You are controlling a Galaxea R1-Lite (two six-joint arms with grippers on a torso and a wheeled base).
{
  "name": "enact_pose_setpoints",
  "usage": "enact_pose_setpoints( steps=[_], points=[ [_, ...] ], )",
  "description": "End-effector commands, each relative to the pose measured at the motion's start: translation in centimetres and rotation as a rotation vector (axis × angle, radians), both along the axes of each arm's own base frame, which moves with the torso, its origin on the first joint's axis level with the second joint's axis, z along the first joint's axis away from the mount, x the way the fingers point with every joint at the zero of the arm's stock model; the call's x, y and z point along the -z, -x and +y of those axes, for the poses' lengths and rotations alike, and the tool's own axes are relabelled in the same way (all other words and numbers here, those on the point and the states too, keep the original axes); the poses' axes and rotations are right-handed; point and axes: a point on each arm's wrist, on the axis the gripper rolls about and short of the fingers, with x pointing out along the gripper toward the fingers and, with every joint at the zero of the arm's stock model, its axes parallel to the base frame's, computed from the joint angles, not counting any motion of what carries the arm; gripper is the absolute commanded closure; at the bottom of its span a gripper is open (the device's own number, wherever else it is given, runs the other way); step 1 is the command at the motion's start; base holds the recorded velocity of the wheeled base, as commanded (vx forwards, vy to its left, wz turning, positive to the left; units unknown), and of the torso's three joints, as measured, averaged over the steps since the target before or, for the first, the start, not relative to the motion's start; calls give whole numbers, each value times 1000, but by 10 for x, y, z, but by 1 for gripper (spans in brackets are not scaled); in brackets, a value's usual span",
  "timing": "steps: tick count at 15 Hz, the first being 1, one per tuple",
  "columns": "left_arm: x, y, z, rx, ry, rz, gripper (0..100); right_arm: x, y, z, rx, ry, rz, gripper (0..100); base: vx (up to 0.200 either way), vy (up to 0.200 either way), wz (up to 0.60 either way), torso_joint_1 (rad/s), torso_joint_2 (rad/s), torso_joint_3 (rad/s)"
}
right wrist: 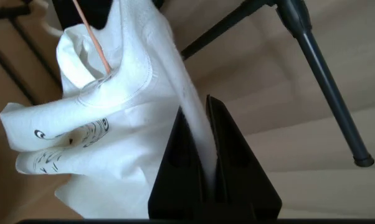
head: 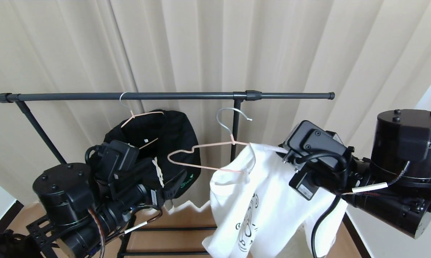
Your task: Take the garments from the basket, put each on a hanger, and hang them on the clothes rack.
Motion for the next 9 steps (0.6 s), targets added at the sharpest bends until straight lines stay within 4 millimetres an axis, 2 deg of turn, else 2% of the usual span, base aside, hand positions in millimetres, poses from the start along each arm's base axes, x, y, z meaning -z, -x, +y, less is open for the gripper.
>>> enact_pose_setpoints(
  steps=[1, 4, 9],
  points=[
    [-3, 0, -6, -2, 17, 23, 0, 9, 3, -3, 45, -62, 32, 100, 0, 0, 0, 0, 0, 0],
    [5, 2, -15, 31, -1, 74, 0, 5, 2, -3, 55, -109, 30, 100, 0, 0, 0, 0, 0, 0],
    [38, 6, -44, 102, 10, 222, 0, 4, 6, 2, 35, -143, 19, 100, 0, 0, 0, 0, 0, 0]
  ],
)
